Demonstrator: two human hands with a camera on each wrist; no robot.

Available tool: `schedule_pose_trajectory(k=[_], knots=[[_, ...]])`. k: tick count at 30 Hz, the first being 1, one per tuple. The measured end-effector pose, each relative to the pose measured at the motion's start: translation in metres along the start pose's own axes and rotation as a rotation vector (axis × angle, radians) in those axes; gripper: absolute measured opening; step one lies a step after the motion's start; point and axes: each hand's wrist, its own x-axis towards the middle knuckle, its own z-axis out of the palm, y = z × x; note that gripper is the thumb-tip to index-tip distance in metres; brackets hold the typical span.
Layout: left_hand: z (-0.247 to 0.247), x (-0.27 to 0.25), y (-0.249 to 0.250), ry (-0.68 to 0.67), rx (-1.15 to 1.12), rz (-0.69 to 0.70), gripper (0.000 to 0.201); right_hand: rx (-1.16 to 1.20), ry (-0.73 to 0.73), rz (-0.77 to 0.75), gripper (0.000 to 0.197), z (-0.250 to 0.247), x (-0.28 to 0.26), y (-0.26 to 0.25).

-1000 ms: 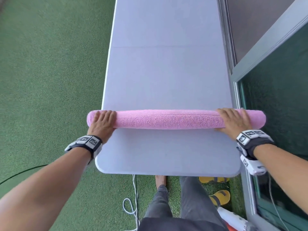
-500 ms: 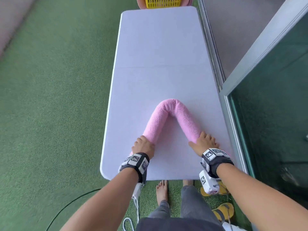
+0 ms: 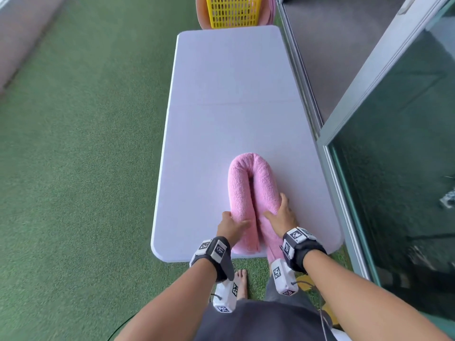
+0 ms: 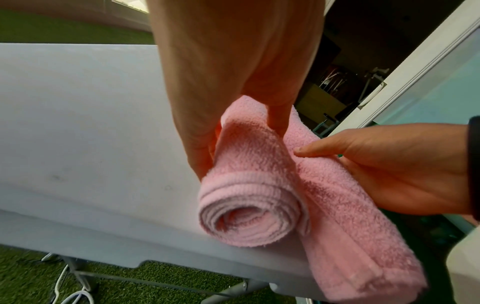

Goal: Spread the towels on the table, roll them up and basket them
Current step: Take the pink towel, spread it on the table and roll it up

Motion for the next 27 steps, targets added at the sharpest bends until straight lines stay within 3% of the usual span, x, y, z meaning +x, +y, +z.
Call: schedule_pose_trajectory(k=[5,14,22,27], knots=[[-0.001,-0.005,-0.002,-0.038,0.052,-0.006,0.052,0.081,0.043,-0.02,0.067,-0.003,0.007,-0.001],[0.006,-0.014,-0.004,-0.034,0.139,-0.033,0.068,0.107,0.089,-0.041,0.053,-0.015,0.019,-0.005],[0.016,-0.018,-0.009,-0.054,0.148,-0.036,0.053,0.167,0.113,-0.006,0.046,-0.014,0.025,-0.009],[0.021,-0.017,-0.008,-0.034,0.127,-0.029,0.048,0.033,0.032,-0.054,0.052,-0.009,0.015,-0.006]])
